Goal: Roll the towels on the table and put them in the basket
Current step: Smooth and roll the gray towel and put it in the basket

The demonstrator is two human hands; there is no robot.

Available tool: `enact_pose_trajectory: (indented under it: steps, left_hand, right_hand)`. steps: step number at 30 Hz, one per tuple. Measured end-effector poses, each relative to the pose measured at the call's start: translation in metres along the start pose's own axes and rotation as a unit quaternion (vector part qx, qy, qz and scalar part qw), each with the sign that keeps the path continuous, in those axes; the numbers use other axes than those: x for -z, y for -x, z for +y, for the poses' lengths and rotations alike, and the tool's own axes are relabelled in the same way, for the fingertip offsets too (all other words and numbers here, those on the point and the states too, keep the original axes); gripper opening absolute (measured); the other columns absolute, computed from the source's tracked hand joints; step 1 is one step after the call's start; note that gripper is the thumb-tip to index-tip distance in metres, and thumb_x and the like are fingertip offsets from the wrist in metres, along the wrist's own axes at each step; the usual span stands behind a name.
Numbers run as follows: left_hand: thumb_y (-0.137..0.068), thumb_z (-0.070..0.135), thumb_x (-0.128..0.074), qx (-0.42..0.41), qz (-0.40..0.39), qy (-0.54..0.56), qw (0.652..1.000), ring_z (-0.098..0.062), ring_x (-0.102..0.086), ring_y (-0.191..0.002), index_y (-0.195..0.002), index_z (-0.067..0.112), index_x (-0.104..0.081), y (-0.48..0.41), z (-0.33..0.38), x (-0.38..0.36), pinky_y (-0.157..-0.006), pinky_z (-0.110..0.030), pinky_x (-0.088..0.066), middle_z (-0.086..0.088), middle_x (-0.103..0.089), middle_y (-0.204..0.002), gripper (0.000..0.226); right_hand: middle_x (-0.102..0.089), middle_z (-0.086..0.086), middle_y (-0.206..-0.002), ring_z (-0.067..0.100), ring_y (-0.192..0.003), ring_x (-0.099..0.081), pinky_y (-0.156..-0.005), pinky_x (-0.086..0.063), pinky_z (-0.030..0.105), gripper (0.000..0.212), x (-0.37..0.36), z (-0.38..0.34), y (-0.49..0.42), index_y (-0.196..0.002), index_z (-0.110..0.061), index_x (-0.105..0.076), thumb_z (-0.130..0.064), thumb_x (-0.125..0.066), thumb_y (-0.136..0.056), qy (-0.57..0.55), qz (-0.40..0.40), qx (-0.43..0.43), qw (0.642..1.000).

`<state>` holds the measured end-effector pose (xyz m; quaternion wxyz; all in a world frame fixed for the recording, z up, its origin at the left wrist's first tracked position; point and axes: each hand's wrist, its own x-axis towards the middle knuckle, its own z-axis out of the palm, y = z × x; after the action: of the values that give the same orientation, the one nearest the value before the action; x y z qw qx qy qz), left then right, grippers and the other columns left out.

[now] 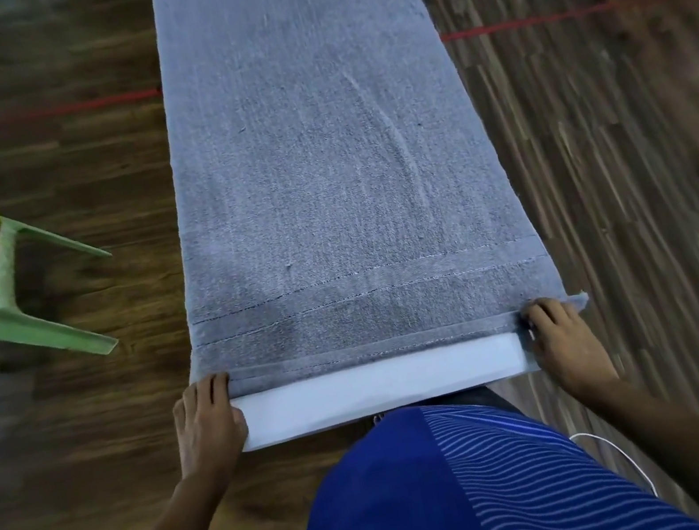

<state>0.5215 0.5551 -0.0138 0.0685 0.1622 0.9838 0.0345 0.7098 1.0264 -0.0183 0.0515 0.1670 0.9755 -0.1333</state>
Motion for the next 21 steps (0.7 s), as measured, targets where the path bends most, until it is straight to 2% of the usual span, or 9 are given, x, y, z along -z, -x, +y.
enact_pose_trajectory:
  steps: [4,8,10,12,15,17,19,21]
  left_hand:
    - [-0.077,0.017,-0.046,-0.001,0.018,-0.068,0.998,-0.036,-0.052,-0.099,-0.117,0.006,-0.062,-0.001,-0.003,0.002,-0.08,-0.052,-0.035,-0.012,-0.063,-0.112,0.045]
    - [-0.083,0.01,-0.065,0.001,0.011,-0.048,0.999,-0.035,-0.049,-0.099,-0.108,0.01,-0.068,-0.013,-0.004,0.009,-0.08,-0.05,-0.033,-0.01,-0.068,-0.108,0.025]
    - [-0.082,0.01,-0.067,0.011,0.013,-0.039,0.999,-0.034,-0.05,-0.098,-0.1,0.011,-0.071,-0.019,-0.002,0.014,-0.082,-0.05,-0.032,-0.008,-0.07,-0.101,0.019]
    - [-0.081,0.017,-0.056,-0.005,0.019,-0.052,0.998,-0.031,-0.052,-0.095,-0.092,0.013,-0.072,-0.023,-0.003,0.018,-0.083,-0.049,-0.029,-0.006,-0.071,-0.091,0.02]
    - [-0.079,0.027,-0.04,-0.03,-0.02,-0.076,0.996,-0.027,-0.053,-0.086,-0.074,0.018,-0.068,-0.028,-0.005,0.026,-0.082,-0.047,-0.028,-0.003,-0.068,-0.075,0.03]
    - [-0.082,0.031,-0.036,0.003,-0.063,-0.076,0.995,-0.026,-0.051,-0.087,-0.068,0.021,-0.063,-0.037,-0.004,0.03,-0.084,-0.047,-0.028,-0.003,-0.063,-0.071,0.032]
    - [-0.087,0.028,-0.043,0.055,-0.078,-0.072,0.993,-0.027,-0.05,-0.091,-0.077,0.02,-0.063,-0.048,-0.001,0.029,-0.086,-0.048,-0.028,-0.007,-0.064,-0.078,0.023]
    - [-0.084,0.021,-0.058,0.071,-0.058,-0.099,0.991,-0.034,-0.049,-0.092,-0.09,0.013,-0.062,-0.054,0.002,0.027,-0.084,-0.049,-0.031,-0.014,-0.063,-0.091,0.01]
  right_hand:
    - [-0.056,0.015,-0.115,0.034,-0.103,-0.052,-0.086,-0.049,0.048,0.028,0.005,0.003,-0.007,-0.109,-0.003,-0.058,0.002,-0.066,-0.082,-0.021,0.013,0.002,1.0]
    - [-0.063,0.012,-0.102,0.035,-0.096,-0.056,-0.077,-0.05,0.045,0.017,0.012,0.0,-0.02,-0.099,-0.004,-0.064,-0.001,-0.065,-0.082,-0.028,0.006,-0.015,0.999]
    - [-0.066,0.01,-0.091,0.035,-0.088,-0.059,-0.073,-0.048,0.044,0.014,0.015,0.002,-0.023,-0.091,-0.007,-0.067,-0.013,-0.057,-0.083,0.009,-0.004,-0.016,1.0]
    - [-0.067,0.006,-0.082,0.032,-0.084,-0.06,-0.074,-0.042,0.041,0.028,0.019,0.006,-0.027,-0.084,-0.014,-0.069,-0.026,-0.044,-0.081,0.058,-0.017,-0.021,0.998]
    - [-0.068,0.006,-0.089,0.026,-0.096,-0.056,-0.083,-0.03,0.038,0.028,0.023,0.006,-0.037,-0.093,-0.022,-0.073,-0.025,-0.045,-0.088,0.064,-0.038,-0.072,0.995]
    - [-0.066,0.005,-0.101,0.025,-0.102,-0.05,-0.084,-0.026,0.038,0.028,0.021,0.004,-0.046,-0.096,-0.023,-0.072,-0.024,-0.045,-0.091,0.055,-0.058,-0.107,0.991]
    - [-0.058,0.009,-0.109,0.031,-0.103,-0.048,-0.086,-0.029,0.041,0.019,0.021,0.0,-0.053,-0.098,-0.016,-0.069,-0.02,-0.052,-0.089,0.04,-0.045,-0.133,0.989]
    - [-0.051,0.015,-0.104,0.039,-0.095,-0.051,-0.081,-0.039,0.048,0.015,0.023,-0.005,-0.058,-0.1,-0.009,-0.06,-0.014,-0.059,-0.085,-0.004,-0.014,-0.146,0.989]
